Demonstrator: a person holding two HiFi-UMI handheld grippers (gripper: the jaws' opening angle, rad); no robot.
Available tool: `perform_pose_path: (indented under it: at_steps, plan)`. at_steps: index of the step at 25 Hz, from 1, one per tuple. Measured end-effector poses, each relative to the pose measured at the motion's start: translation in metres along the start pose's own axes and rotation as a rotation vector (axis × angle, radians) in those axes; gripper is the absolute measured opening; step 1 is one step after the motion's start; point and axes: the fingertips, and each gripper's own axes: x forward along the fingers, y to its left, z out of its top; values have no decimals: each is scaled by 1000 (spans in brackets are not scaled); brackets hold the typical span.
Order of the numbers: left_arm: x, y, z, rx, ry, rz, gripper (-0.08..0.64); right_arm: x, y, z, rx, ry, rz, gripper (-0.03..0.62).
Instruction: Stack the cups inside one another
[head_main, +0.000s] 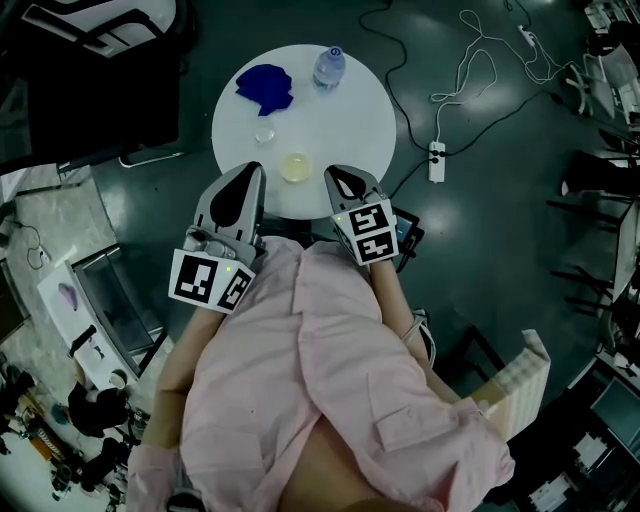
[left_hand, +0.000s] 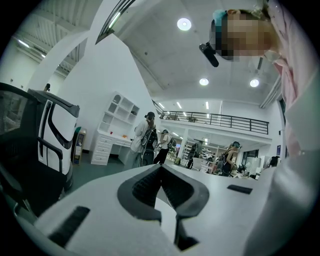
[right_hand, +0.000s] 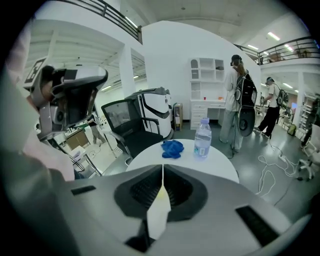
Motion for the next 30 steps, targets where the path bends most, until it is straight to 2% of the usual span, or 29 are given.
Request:
perform_pose_path:
  at_steps: [4,9,13,19,30]
  plan:
    - [2,-1,0,10,4,3,9,-15,-1,21,-18,-97,-27,34]
    - [4,3,2,16,0,7,9,-30,-8,41,14,-188,-46,34]
    - [6,6,4,12,-3,9,9,-26,-9,40,39,-169,-46,34]
    - [7,6,2,-4,2,11,9,-22,-6,33,19,-130,-39,34]
    - [6,6,4,1,-3,9,9,-24,-5,36,14,-141,-43,34]
